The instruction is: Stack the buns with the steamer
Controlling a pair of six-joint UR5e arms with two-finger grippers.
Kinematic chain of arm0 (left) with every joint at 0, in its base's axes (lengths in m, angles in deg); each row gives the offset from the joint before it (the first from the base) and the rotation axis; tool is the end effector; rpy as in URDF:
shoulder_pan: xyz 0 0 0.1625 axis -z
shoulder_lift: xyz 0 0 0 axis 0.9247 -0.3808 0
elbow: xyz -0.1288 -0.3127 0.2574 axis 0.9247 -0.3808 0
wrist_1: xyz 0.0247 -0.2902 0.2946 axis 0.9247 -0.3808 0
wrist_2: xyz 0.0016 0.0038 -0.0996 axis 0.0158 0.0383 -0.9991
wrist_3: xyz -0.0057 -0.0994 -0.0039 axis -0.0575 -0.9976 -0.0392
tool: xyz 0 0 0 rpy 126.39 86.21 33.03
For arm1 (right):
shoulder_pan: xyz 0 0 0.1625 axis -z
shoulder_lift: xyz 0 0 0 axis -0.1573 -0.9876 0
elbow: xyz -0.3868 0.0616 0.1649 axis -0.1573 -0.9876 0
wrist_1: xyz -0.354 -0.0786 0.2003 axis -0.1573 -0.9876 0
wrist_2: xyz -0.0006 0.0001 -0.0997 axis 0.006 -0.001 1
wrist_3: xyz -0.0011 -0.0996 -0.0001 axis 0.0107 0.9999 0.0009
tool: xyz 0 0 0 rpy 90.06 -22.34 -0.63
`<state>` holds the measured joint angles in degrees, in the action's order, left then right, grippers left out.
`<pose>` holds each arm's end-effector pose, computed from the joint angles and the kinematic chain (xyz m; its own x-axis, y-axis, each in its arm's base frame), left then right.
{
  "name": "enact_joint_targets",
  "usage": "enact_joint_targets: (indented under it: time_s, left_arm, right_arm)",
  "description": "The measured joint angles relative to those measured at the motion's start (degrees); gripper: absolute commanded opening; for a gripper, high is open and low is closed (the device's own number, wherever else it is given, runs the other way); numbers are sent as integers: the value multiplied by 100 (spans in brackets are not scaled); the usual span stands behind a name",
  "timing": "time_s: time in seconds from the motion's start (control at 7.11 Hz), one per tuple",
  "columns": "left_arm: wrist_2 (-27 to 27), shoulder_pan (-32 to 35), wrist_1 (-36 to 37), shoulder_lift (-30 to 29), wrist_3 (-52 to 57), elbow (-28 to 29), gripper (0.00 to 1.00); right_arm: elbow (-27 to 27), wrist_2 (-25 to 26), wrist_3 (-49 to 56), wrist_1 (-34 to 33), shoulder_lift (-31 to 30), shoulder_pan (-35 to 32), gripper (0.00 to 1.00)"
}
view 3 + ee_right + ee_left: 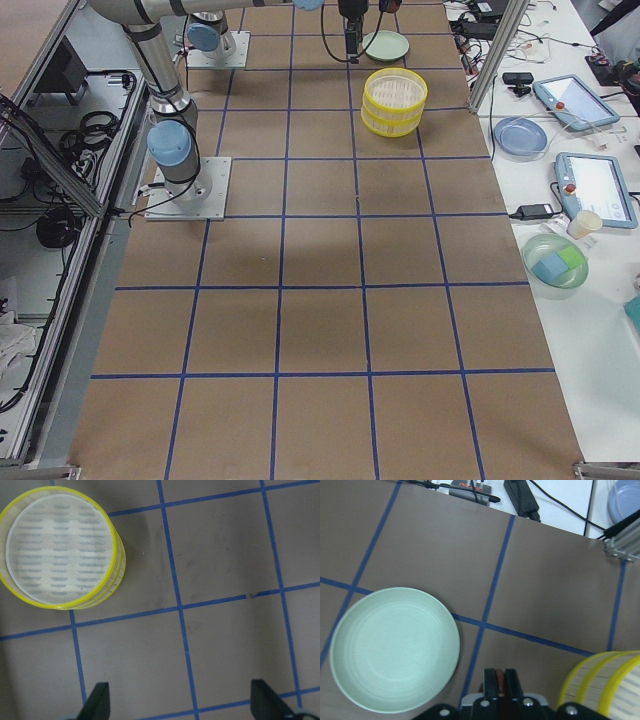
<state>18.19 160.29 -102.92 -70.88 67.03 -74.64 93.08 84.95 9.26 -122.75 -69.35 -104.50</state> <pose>-0.1648 -0.6372 0.4195 -0.9491 -0.2732 0.1565 -0.3130 0.8728 -0.3746 0.1732 -0.4734 0.5529 -0.9892 0.1452 0.0190 0.1398 0.9751 -0.1719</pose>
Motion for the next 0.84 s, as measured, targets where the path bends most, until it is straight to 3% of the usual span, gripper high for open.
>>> enact_joint_targets:
  time_s: [0.28, 0.84]
  left_arm:
    - [-23, 691, 224, -101, -972, -32, 0]
    - [-262, 947, 1138, -706, -1362, -63, 0]
  right_arm:
    - [5, 109, 623, 274, -347, 27, 100]
    - [33, -315, 1291, 10, 58, 590, 100]
